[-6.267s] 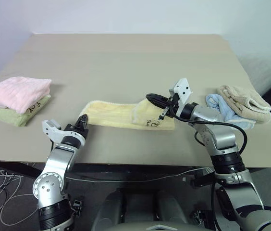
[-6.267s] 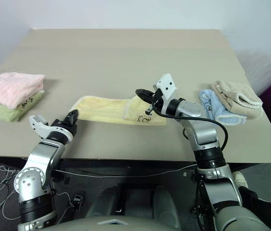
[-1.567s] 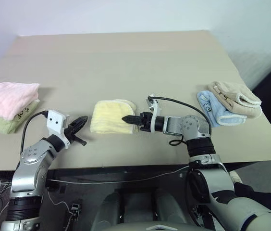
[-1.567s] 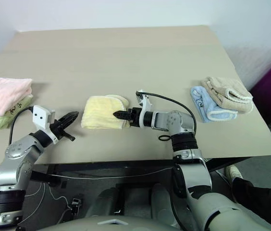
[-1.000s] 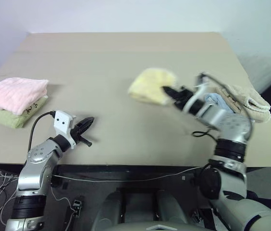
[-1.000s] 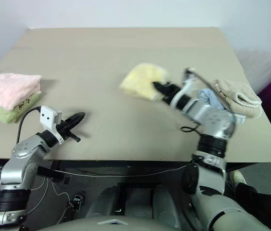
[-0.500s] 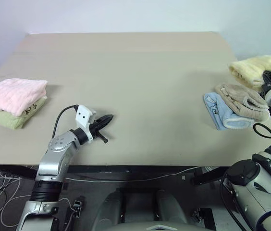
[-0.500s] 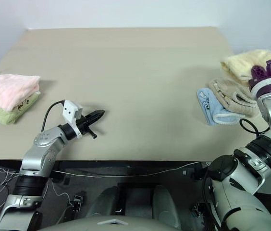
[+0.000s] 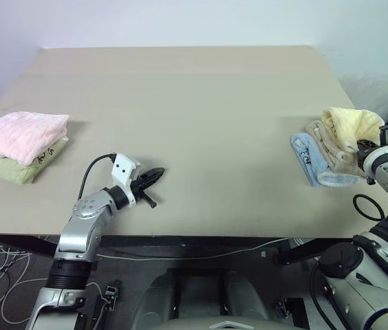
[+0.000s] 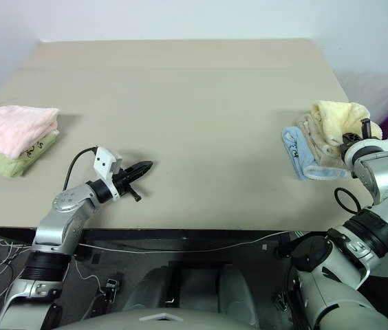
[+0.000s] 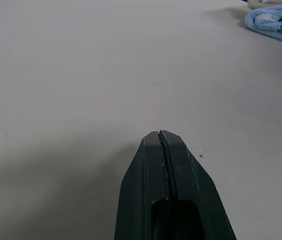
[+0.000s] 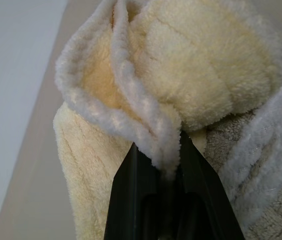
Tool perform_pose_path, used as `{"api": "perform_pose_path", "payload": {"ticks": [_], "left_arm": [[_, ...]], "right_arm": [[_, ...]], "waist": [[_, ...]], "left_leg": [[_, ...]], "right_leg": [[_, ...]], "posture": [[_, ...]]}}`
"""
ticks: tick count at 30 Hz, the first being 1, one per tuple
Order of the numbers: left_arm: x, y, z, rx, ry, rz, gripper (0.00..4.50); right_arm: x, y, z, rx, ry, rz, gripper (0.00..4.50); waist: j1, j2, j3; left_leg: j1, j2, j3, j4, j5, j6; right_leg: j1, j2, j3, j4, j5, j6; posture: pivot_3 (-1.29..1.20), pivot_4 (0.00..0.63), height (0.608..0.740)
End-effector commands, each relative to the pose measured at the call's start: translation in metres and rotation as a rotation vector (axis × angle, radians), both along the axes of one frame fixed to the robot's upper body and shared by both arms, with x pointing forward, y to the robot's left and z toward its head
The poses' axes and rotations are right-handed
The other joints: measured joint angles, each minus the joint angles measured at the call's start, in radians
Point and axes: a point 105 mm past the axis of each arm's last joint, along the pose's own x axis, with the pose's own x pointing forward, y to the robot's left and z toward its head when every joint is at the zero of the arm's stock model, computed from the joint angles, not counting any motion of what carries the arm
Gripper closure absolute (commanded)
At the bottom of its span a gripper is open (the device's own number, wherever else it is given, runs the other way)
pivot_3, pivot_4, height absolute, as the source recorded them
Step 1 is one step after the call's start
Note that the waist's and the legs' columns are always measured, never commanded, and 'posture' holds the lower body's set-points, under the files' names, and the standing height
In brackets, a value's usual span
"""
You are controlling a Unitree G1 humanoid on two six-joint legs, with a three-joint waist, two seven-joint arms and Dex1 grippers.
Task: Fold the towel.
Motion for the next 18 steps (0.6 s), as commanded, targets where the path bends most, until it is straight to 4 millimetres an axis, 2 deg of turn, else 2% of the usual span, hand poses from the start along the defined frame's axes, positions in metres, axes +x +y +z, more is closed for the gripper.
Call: {"api": "perform_pose_path", "payload": {"ticks": [1, 9, 18], "left_arm": [[-0.001, 0.001, 0.007, 0.001, -0.042, -0.001, 4.5], [-0.001, 0.0, 0.005, 0.005, -0.035, -0.011, 4.5], [0.0, -0.001, 0.005, 0.012, -0.038, -0.02, 4.5]], "right_arm": [[-0.003, -0.004, 0.021, -0.015, -0.085, -0.029, 3.01], [-0.016, -0.02, 0.038, -0.091, -0.119, -0.125, 0.22], [-0.033, -0.051, 0.057, -0.185, -0.139, -0.263, 0.22]], "waist": [[0.0, 0.0, 0.0], [0.002, 0.0, 0.0], [0.002, 0.0, 0.0]], "left_leg": [[0.0, 0.0, 0.0, 0.0, 0.0, 0.0], [0.0, 0.0, 0.0, 0.0, 0.0, 0.0], [0.0, 0.0, 0.0, 0.0, 0.0, 0.0]], "right_leg": [[0.0, 0.0, 0.0, 0.0, 0.0, 0.0], [0.0, 0.0, 0.0, 0.0, 0.0, 0.0], [0.0, 0.0, 0.0, 0.0, 0.0, 0.0]], "posture": [[0.0, 0.15, 0.74], [0.0, 0.15, 0.74], [0.0, 0.15, 0.74]]}}
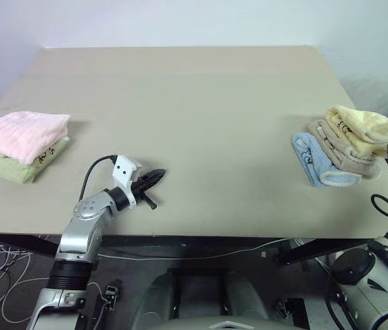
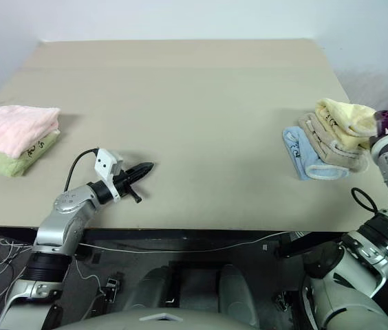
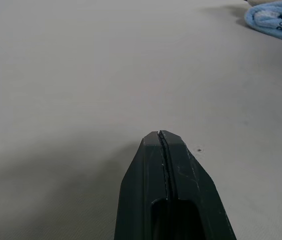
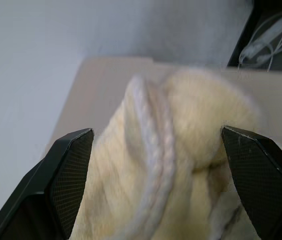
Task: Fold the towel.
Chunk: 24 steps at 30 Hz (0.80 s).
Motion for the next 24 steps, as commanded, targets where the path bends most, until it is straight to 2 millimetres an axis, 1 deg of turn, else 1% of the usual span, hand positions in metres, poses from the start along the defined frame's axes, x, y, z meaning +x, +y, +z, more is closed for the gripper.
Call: {"api": "perform_pose_path", "payload": {"ticks": [1, 2, 4, 6, 8, 10, 12, 15, 18, 21, 23, 24], "left_arm": [[0.002, 0.001, 0.008, 0.012, -0.042, -0.003, 4.5], [0.003, 0.002, 0.008, 0.013, -0.043, 0.0, 4.5], [0.003, 0.004, 0.008, 0.015, -0.047, 0.006, 4.5], [0.005, 0.007, 0.009, 0.017, -0.052, 0.022, 4.5], [0.006, 0.01, 0.01, 0.018, -0.059, 0.037, 4.5], [0.007, 0.013, 0.011, 0.02, -0.063, 0.049, 4.5], [0.006, 0.018, 0.012, 0.02, -0.066, 0.061, 4.5], [0.005, 0.023, 0.014, 0.023, -0.073, 0.082, 4.5], [0.004, 0.031, 0.016, 0.031, -0.081, 0.109, 4.5], [0.004, 0.04, 0.021, 0.041, -0.092, 0.144, 4.5], [0.003, 0.048, 0.024, 0.054, -0.096, 0.164, 4.5], [0.003, 0.05, 0.025, 0.06, -0.097, 0.172, 4.5]], "right_arm": [[-0.011, -0.013, 0.024, -0.086, -0.058, -0.071, 0.22], [-0.008, -0.008, 0.033, -0.131, -0.078, -0.045, 0.22], [0.0, 0.008, 0.048, -0.247, -0.106, 0.028, 0.22], [0.011, 0.037, 0.059, -0.435, -0.104, 0.157, 0.22], [0.02, 0.066, 0.058, -0.584, -0.098, 0.28, 0.22], [0.026, 0.091, 0.053, -0.708, -0.097, 0.395, 0.22], [0.029, 0.117, 0.045, -0.795, -0.111, 0.502, 0.22], [0.031, 0.159, 0.023, -0.935, -0.11, 0.696, 0.22], [0.03, 0.196, 0.001, -1.03, -0.122, 0.853, 0.22], [0.032, 0.22, -0.018, -1.072, -0.138, 0.961, 0.22], [0.034, 0.233, -0.025, -1.083, -0.146, 1.004, 0.22], [0.034, 0.236, -0.028, -1.086, -0.147, 1.024, 0.22]], "waist": [[0.0, 0.0, 0.0], [0.0, 0.0, 0.0], [-0.004, 0.0, 0.0], [-0.006, 0.001, 0.0], [-0.006, 0.001, 0.0], [-0.004, 0.001, 0.0], [-0.001, 0.001, 0.0], [0.002, 0.001, 0.0], [0.002, 0.0, 0.0], [0.002, 0.0, 0.0], [0.001, 0.0, 0.0], [0.002, 0.0, 0.0]], "left_leg": [[0.0, 0.0, 0.0, 0.0, 0.0, 0.0], [0.0, 0.0, 0.0, 0.0, 0.0, 0.0], [0.0, 0.0, 0.0, 0.0, 0.0, 0.0], [0.0, 0.0, 0.001, 0.0, 0.0, 0.0], [0.001, 0.001, 0.001, 0.0, 0.0, 0.0], [0.001, 0.001, 0.0, 0.0, 0.0, 0.0], [0.0, 0.001, 0.0, 0.001, 0.0, 0.0], [0.0, 0.0, 0.0, 0.001, 0.0, 0.0], [0.0, 0.0, -0.001, 0.002, 0.0, 0.0], [0.0, 0.0, -0.001, 0.002, 0.0, 0.0], [0.0, 0.0, -0.001, 0.002, 0.0, 0.0], [0.0, 0.0, -0.002, 0.002, 0.0, 0.0]], "right_leg": [[0.0, 0.0, 0.0, 0.0, 0.0, 0.0], [0.0, 0.0, 0.0, 0.0, 0.0, 0.0], [0.0, 0.0, 0.0, 0.0, 0.0, 0.0], [0.0, 0.001, 0.0, 0.0, 0.0, 0.0], [0.0, 0.001, 0.0, 0.0, 0.0, 0.0], [0.0, 0.001, 0.0, 0.0, 0.0, 0.0], [0.001, 0.001, 0.0, 0.0, 0.0, 0.0], [0.001, 0.0, 0.0, 0.0, 0.0, 0.0], [0.001, 0.0, -0.001, 0.0, 0.0, 0.0], [0.001, 0.0, -0.001, -0.001, 0.0, 0.0], [0.0, 0.0, -0.001, -0.001, 0.0, 0.0], [0.0, 0.0, -0.001, 0.0, 0.0, 0.0]], "posture": [[0.0, 0.15, 0.74], [0.0, 0.15, 0.74], [0.0, 0.15, 0.74], [0.0, 0.15, 0.74], [0.0, 0.15, 0.74], [0.0, 0.15, 0.74], [0.0, 0.15, 0.74], [0.0, 0.15, 0.74], [0.0, 0.15, 0.74], [0.0, 0.15, 0.74], [0.0, 0.15, 0.74], [0.0, 0.15, 0.74]]}}
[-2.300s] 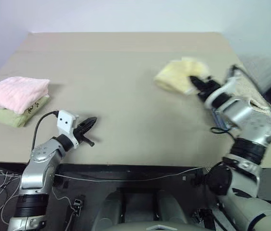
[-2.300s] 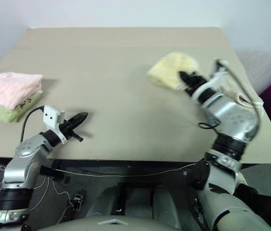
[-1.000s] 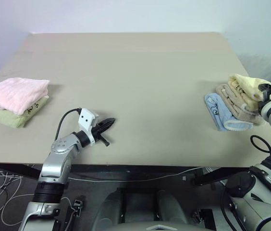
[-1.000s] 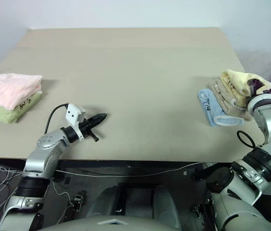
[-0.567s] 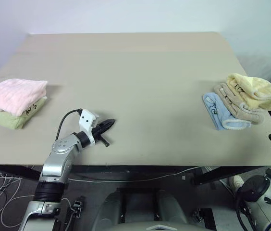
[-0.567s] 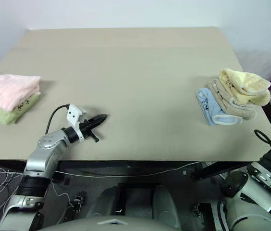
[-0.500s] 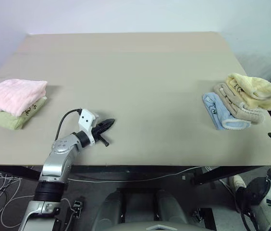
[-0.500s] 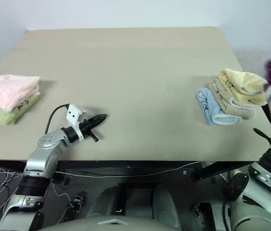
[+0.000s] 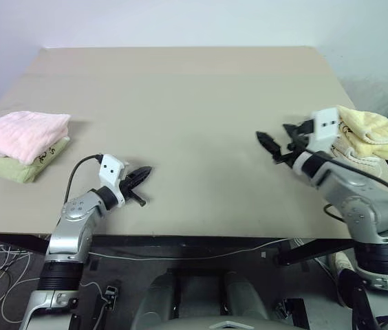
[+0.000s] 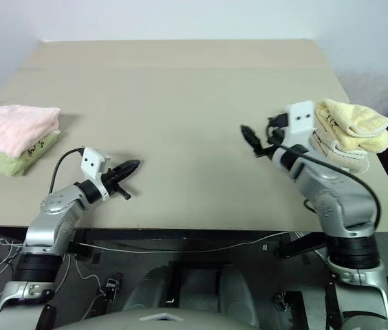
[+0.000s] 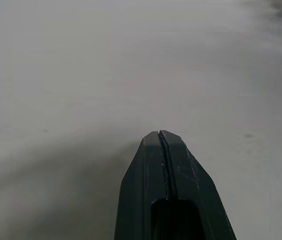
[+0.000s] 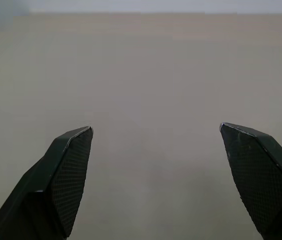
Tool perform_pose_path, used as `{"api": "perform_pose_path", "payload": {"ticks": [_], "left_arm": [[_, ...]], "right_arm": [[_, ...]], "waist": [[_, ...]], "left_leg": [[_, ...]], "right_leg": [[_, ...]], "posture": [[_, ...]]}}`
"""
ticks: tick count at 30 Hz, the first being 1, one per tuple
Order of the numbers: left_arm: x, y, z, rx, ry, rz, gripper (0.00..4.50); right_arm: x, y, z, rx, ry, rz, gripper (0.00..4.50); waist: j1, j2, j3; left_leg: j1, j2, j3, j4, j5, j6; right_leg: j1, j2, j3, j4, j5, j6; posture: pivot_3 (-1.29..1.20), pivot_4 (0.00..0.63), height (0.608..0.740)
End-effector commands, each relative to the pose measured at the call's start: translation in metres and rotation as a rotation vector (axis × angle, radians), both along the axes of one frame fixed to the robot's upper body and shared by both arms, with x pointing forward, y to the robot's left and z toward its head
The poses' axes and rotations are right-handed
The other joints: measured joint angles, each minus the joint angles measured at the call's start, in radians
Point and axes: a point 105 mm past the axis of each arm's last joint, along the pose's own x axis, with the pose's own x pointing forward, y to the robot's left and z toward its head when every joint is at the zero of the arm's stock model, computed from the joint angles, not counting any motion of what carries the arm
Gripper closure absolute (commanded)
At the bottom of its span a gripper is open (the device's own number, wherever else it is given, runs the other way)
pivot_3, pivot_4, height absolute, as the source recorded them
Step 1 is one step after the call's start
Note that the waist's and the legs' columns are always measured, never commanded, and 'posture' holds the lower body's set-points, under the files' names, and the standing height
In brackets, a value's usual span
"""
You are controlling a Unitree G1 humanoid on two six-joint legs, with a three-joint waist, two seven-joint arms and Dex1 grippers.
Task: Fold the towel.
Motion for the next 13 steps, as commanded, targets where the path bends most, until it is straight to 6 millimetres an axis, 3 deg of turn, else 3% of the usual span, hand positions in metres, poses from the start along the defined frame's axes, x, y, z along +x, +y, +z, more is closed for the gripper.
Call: {"api": "perform_pose_path", "payload": {"ticks": [1, 6, 13], "left_arm": [[-0.003, 0.015, 0.019, 0.023, -0.062, 0.04, 4.5], [-0.013, 0.029, 0.02, 0.065, -0.056, 0.066, 4.5], [-0.018, 0.028, 0.023, 0.06, -0.054, 0.077, 4.5]], "right_arm": [[-0.001, 0.016, 0.0, -0.047, -0.045, 0.072, 0.22], [0.0, 0.029, -0.012, -0.07, -0.036, 0.121, 0.22], [-0.003, 0.04, -0.017, -0.057, -0.036, 0.155, 0.22]], "waist": [[0.0, 0.0, 0.0], [0.002, 0.0, 0.0], [0.002, 0.0, 0.0]], "left_leg": [[0.0, 0.0, 0.0, 0.0, 0.0, 0.0], [0.0, 0.0, 0.0, 0.0, 0.0, 0.0], [0.0, -0.001, -0.001, 0.0, 0.0, 0.0]], "right_leg": [[0.0, 0.0, 0.0, 0.0, 0.0, 0.0], [0.0, -0.001, 0.0, -0.001, 0.0, 0.0], [0.0, -0.002, -0.001, -0.001, 0.0, 0.0]], "posture": [[0.0, 0.15, 0.74], [0.0, 0.15, 0.74], [0.0, 0.15, 0.74]]}}
